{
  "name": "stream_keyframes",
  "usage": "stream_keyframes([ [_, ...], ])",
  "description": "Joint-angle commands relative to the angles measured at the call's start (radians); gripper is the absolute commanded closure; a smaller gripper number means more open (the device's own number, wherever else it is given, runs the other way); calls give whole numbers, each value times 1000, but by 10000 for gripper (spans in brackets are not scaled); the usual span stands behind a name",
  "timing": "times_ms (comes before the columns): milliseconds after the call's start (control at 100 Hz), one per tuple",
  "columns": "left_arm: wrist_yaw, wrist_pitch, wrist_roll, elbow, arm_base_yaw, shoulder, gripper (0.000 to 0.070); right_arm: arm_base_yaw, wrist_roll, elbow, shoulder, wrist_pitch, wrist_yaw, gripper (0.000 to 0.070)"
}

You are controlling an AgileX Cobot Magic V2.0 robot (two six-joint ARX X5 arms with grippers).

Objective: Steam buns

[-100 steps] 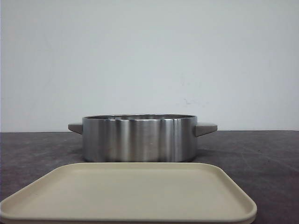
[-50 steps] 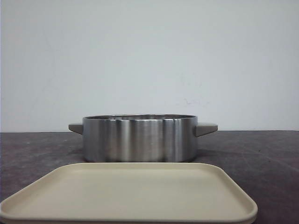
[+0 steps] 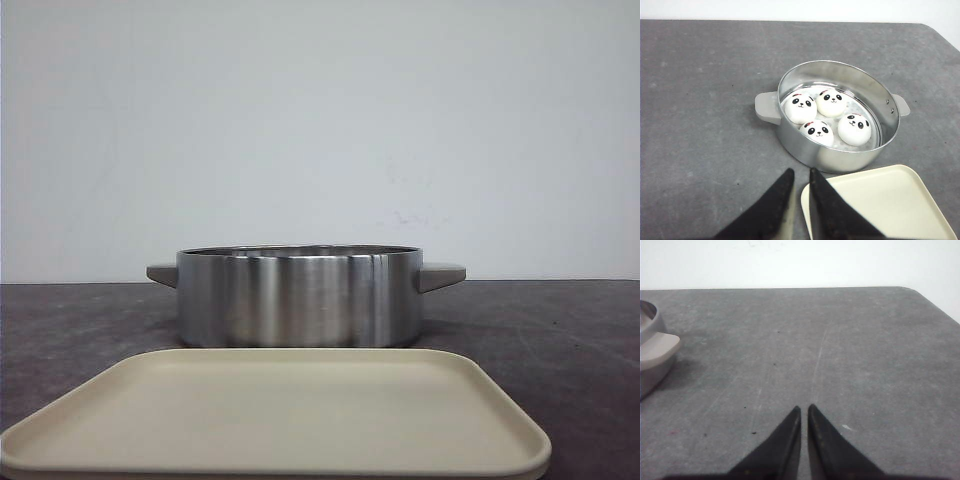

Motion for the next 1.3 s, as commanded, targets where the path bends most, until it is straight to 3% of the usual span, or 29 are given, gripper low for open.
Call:
stream_keyframes([
  [0,-2,9,-3,15,-6,3,684,2,-11,-3,-3,7,-1,684],
  [830,-2,9,-3,15,-6,3,684,2,-11,-3,-3,18,0,684],
  [1050,-6,6,61,14,-5,2,684,2,-11,-3,-3,18,0,684],
  [1160,-4,75,79,-7,30,-20,684,2,-11,-3,-3,18,0,684],
  [1290,87,315,83,-137,134,-104,684,2,-11,-3,-3,18,0,684],
])
